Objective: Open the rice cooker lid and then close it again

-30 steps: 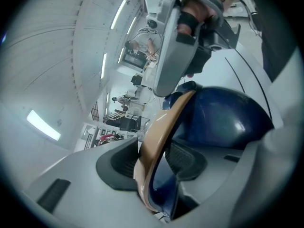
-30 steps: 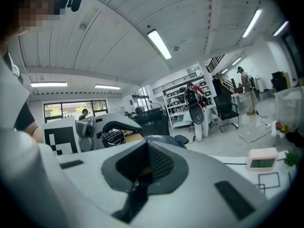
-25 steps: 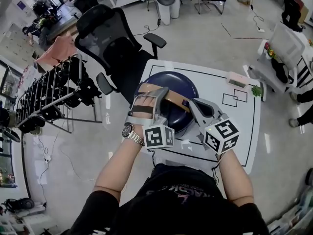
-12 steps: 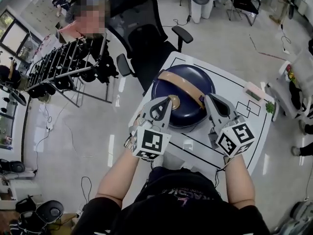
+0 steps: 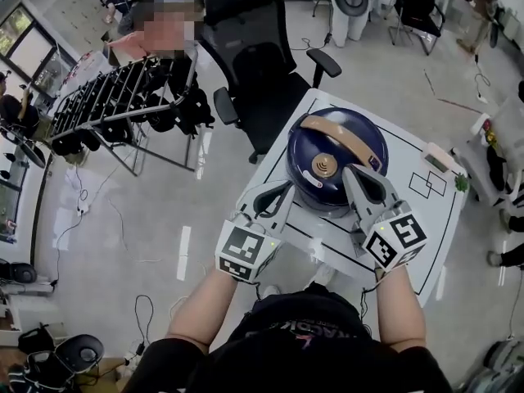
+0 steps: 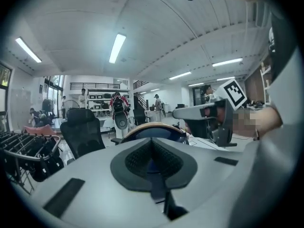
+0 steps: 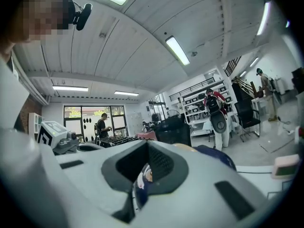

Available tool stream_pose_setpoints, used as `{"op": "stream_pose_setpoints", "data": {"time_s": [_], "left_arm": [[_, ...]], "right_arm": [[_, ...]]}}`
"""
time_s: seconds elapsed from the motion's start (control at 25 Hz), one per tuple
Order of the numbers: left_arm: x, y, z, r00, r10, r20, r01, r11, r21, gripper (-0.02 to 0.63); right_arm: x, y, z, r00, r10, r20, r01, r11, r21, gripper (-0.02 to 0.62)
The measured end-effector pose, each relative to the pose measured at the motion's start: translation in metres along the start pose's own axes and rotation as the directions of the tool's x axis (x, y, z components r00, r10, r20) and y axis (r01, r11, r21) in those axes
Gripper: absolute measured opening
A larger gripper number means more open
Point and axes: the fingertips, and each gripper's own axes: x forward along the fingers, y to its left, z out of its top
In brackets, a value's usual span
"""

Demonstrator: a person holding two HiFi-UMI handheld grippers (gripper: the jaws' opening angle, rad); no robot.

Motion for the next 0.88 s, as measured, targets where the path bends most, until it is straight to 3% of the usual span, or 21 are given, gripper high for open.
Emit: {"op": "stream_pose_setpoints", "data": {"time_s": [0.24,0.44,0.88], "left_arm": [[-0.048,0.001,-0.011,0.998,-0.070,0.010,0.070,0.998,0.004,0.003],[-0.079,-0.012,-0.016,0.987,-0.156,0.027,0.155,0.987,0.037,0.003],[-0.110,-0.073,-0.025,0.939,-0.341,0.044,0.339,0.940,0.046,0.003]], "right_arm": [[-0.011,0.058,-0.014,0.998,-0.056,0.001,0.056,0.998,-0.008,0.002],[-0.036,0.090,-0.026,0.988,-0.151,0.021,0.151,0.989,-0.006,0.002],[-0.115,0.121,-0.047,0.942,-0.335,0.007,0.335,0.942,-0.004,0.002]]}}
